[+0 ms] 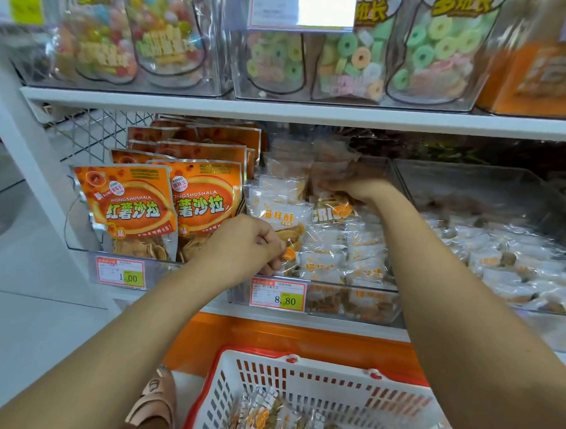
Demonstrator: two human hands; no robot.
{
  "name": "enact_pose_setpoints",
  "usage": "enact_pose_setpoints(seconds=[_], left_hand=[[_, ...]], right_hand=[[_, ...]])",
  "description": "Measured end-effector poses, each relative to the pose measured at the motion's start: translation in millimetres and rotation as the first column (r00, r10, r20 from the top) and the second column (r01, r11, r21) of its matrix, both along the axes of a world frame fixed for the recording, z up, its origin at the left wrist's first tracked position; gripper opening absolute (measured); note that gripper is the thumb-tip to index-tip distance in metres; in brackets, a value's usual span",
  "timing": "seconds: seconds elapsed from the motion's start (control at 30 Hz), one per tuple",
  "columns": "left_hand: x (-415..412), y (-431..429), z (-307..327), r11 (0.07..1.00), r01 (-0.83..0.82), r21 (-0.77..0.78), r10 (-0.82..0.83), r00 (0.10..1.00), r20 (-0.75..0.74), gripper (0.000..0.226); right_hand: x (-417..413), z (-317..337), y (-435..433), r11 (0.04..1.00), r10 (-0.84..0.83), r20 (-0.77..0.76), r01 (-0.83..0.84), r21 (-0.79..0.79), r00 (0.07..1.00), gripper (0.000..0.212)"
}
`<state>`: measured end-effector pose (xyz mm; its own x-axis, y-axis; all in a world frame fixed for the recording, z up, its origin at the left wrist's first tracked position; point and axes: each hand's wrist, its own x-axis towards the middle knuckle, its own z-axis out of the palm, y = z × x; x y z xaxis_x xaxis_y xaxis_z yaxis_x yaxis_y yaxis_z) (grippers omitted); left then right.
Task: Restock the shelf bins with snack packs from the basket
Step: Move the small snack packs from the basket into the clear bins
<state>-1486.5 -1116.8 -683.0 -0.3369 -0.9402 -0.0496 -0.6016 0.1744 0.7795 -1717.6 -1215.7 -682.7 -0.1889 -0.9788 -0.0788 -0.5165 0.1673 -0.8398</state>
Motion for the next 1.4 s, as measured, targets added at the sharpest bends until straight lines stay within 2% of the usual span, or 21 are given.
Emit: enact_pose_setpoints(seconds=[0.2,0.33,0.43,0.5,0.53,0.63,0.73,0.8,0.87,0.93,1.0,1.07,1.23,1.4], left_hand=[[-0.2,1.1,0.3,1.000,0.006,-0.013,-0.006,1.000,0.011,0.019],[0.4,0.7,0.0,1.000,0.007,-0.016,-0.007,1.000,0.008,0.018],[0.4,-0.1,-0.6,1.000,0.006,-0.012,-0.006,1.000,0.006,0.018],[-0.2,0.1,-0.4,1.000,0.005,-0.013,-0.005,1.000,0.007,0.018],[-0.5,0.3,0.0,1.000,0.004,-0.014,-0.004,1.000,0.010,0.019],[-0.8,1.0,0.6,1.000,0.002,-0.021,-0.002,1.000,0.027,0.020],[-0.8,1.1,0.5,1.000,0.007,-0.022,-0.007,1.000,0.022,0.019],[-0.5,0.8,0.2,1.000,0.008,-0.020,-0.008,1.000,0.019,0.018],[-0.4,0.1,-0.1,1.000,0.012,-0.017,-0.012,1.000,0.013,0.017],[-0.3,-0.1,-0.1,1.000,0.011,-0.017,-0.011,1.000,0.013,0.017],[-0.9,0.4,0.2,1.000,0.007,-0.018,-0.007,1.000,0.017,0.017],[-1.6,1.1,0.6,1.000,0.002,-0.019,-0.001,1.000,0.019,0.017],[-1.9,2.3,0.9,1.000,0.005,-0.028,-0.005,1.000,0.022,0.017],[-1.1,0.9,-0.1,0.999,0.018,-0.033,-0.017,1.000,0.025,0.018]], right_hand=[[3.8,-6.8,2.7,0.997,-0.075,0.198,0.076,0.004,0.977,0.044],[6.1,-13.8,-2.4,0.977,-0.171,0.506,0.211,-0.022,0.845,0.036],[1.2,-22.3,-7.3,0.938,-0.250,0.542,0.340,-0.070,0.802,0.019],[4.4,-24.3,-10.1,0.918,-0.272,0.567,0.386,-0.090,0.778,0.021],[6.4,-25.5,-13.3,0.908,-0.278,0.552,0.402,-0.117,0.787,0.030],[17.8,-22.7,-20.4,0.873,-0.330,0.339,0.421,-0.246,0.881,0.047],[19.5,-23.2,-23.4,0.886,-0.295,0.299,0.376,-0.269,0.908,0.058],[12.8,-22.0,-22.9,0.947,-0.234,0.178,0.265,-0.182,0.956,0.059],[3.1,-16.7,-19.1,0.992,-0.088,0.045,0.092,-0.092,0.995,0.057],[-2.9,-9.6,-13.0,0.998,0.032,-0.003,-0.032,0.046,0.999,0.067],[-0.1,-2.4,-3.3,0.969,0.111,-0.103,-0.085,0.232,0.988,0.084],[3.9,-0.3,0.6,0.957,0.119,-0.269,-0.037,0.289,0.956,0.088],[16.8,-0.1,21.0,0.973,0.041,-0.517,0.083,0.214,0.855,0.078],[17.7,-7.6,32.7,0.969,-0.175,-0.482,0.237,0.071,0.858,0.071]])
